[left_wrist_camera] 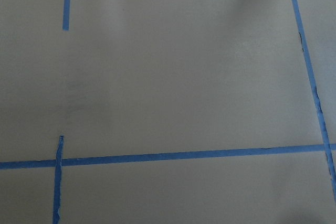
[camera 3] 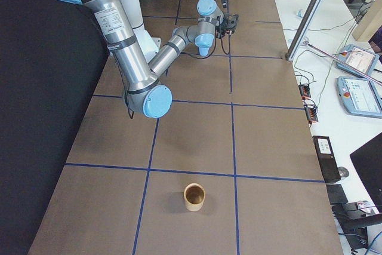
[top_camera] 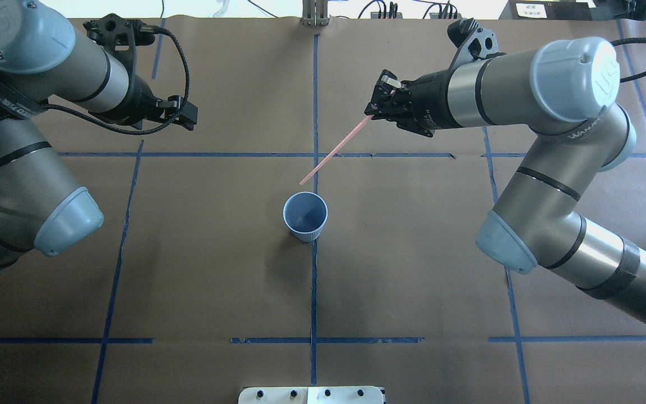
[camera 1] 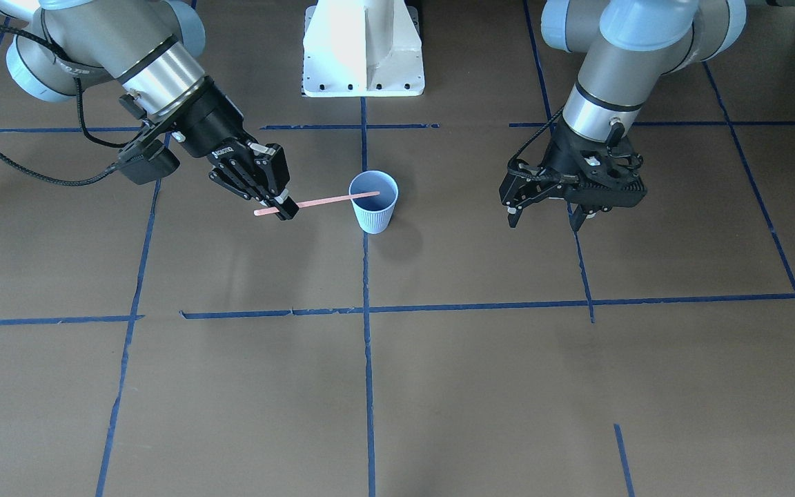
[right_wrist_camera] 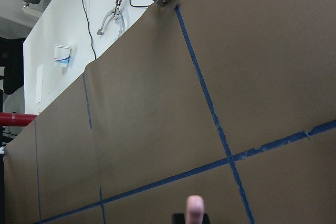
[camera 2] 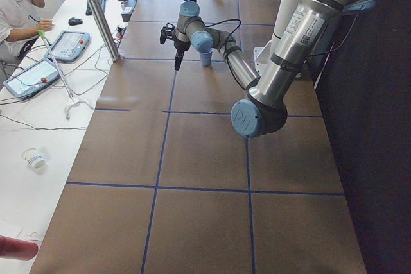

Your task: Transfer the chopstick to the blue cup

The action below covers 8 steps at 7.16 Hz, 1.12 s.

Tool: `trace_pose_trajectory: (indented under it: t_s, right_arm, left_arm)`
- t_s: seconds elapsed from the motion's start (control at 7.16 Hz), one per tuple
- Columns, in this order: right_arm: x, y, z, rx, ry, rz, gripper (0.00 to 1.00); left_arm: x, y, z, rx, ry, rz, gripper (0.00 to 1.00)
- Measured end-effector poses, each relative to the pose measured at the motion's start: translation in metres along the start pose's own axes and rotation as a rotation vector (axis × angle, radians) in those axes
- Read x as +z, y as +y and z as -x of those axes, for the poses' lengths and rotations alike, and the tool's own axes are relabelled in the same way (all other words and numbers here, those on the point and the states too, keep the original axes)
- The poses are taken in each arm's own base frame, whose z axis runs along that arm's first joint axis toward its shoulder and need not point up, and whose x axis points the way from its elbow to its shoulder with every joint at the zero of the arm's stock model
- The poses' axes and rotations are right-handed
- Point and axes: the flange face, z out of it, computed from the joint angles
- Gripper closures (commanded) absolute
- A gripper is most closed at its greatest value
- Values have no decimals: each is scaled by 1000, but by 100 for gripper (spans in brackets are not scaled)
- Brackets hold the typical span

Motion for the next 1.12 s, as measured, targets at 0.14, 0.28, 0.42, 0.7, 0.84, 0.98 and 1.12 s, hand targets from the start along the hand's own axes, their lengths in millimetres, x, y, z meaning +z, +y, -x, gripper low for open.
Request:
trace_pose_trajectory:
  t_s: [0.14, 0.28, 0.42, 0.7, 0.84, 0.98, 1.12]
  right_arm:
    - [10, 12, -1, -6, 24, -18, 98]
    - [19, 25, -4, -20, 38, -29, 98]
    - [25, 35, -8, -32, 49, -28, 98]
    - [38, 55, -17, -52, 76, -35, 82]
    - [44, 65, -19, -67, 96, -38, 46]
    - [49, 76, -20, -77, 109, -32, 0]
    - [52, 84, -20, -84, 113, -28, 0]
  left_arm:
    - [0, 0, 0, 0, 2, 3, 0]
    - [0, 1, 0, -1, 5, 7, 0]
    - [0, 0, 0, -2, 6, 8, 0]
    - [0, 0, 0, -4, 6, 9, 0]
    - [0, 1, 0, -6, 6, 10, 0]
    - [0, 1, 0, -7, 6, 11, 0]
    - [0, 1, -1, -8, 7, 11, 0]
